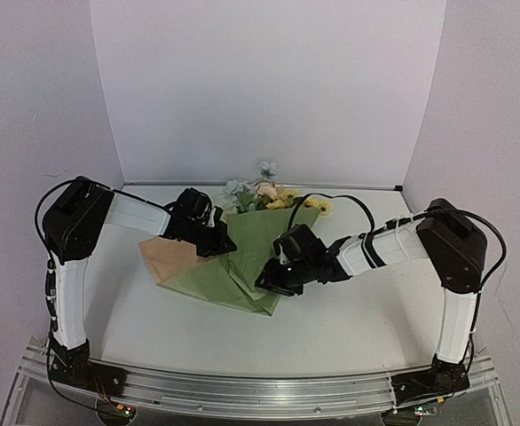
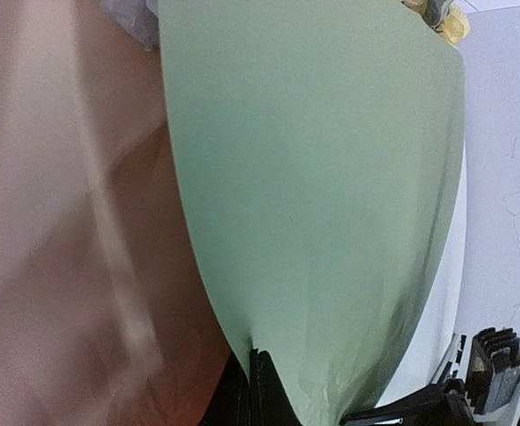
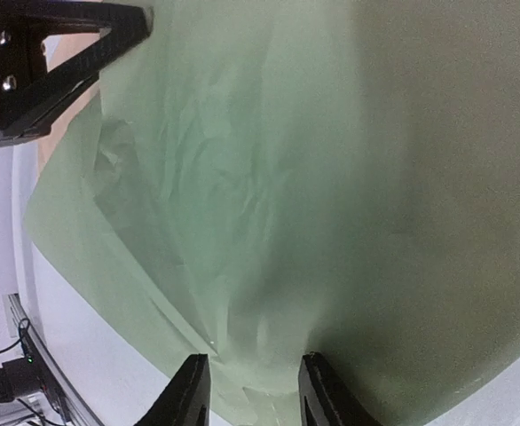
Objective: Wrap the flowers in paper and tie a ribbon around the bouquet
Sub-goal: Fold the one-fourth-folded wrapping paper at the center of the board, then press the fold line on the 2/3-folded wrapping paper.
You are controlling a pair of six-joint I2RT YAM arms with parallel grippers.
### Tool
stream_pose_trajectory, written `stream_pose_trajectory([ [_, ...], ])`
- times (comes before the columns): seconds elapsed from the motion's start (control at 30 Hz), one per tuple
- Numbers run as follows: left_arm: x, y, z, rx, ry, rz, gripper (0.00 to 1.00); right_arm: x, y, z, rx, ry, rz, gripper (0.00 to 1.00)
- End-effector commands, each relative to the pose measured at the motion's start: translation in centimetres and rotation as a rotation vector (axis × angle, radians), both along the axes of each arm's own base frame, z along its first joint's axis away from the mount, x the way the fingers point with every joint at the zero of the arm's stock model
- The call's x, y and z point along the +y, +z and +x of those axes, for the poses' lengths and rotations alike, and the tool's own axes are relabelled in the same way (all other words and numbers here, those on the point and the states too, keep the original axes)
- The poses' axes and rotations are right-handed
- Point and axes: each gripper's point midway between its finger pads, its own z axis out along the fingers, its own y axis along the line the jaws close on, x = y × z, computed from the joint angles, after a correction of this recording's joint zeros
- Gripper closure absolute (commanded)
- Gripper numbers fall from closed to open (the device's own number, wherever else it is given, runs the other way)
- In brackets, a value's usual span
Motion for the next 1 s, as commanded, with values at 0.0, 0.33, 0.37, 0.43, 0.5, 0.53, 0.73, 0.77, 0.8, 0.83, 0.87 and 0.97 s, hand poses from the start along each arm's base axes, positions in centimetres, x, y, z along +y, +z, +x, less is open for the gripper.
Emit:
stream_pose_trajectory([
  [0.0, 0.8, 0.3, 0.7, -0.057, 0.03, 0.013, 1.0, 1.0, -0.9, -0.4, 0.083, -0.038, 0.114, 0.69],
  [0.33, 2.9, 5.9, 1.5, -0.196, 0.084, 0.097, 0.54, -1.1, -4.2, -2.0, 0.194, -0.113, 0.082, 0.76],
  [0.37, 3.1, 7.2, 1.5, -0.219, 0.091, 0.098, 0.5, -1.1, -4.3, -2.1, 0.198, -0.11, 0.081, 0.76],
  [0.43, 3.5, 9.5, 1.1, -0.254, 0.101, 0.09, 0.47, -1.0, -4.4, -2.2, 0.204, -0.104, 0.081, 0.76],
  [0.5, 3.0, 11.7, -0.1, -0.272, 0.086, 0.055, 0.47, -0.9, -4.3, -2.2, 0.205, -0.101, 0.085, 0.76],
  [0.53, 2.3, 12.4, -0.9, -0.275, 0.07, 0.046, 0.47, -0.9, -4.2, -2.2, 0.205, -0.1, 0.087, 0.76],
  [0.73, -2.5, 10.6, -5.4, -0.153, -0.011, -0.077, 0.67, -0.7, -3.8, -2.0, 0.202, -0.104, 0.096, 0.76],
  [0.77, -2.8, 9.5, -5.8, -0.113, -0.012, -0.097, 0.73, -0.7, -3.8, -2.0, 0.202, -0.106, 0.096, 0.76],
  [0.8, -3.0, 8.5, -6.1, -0.083, -0.011, -0.113, 0.77, -0.7, -3.8, -1.9, 0.202, -0.107, 0.097, 0.76],
  [0.83, -3.2, 7.8, -6.2, -0.062, -0.005, -0.127, 0.8, -0.6, -3.7, -1.9, 0.202, -0.109, 0.098, 0.76],
  [0.87, -3.1, 6.7, -6.4, -0.032, 0.004, -0.125, 0.84, -0.6, -3.7, -1.9, 0.205, -0.111, 0.099, 0.76],
  [0.97, -2.4, 4.1, -7.0, 0.039, 0.037, -0.114, 0.89, -0.4, -3.6, -1.8, 0.207, -0.113, 0.106, 0.76],
])
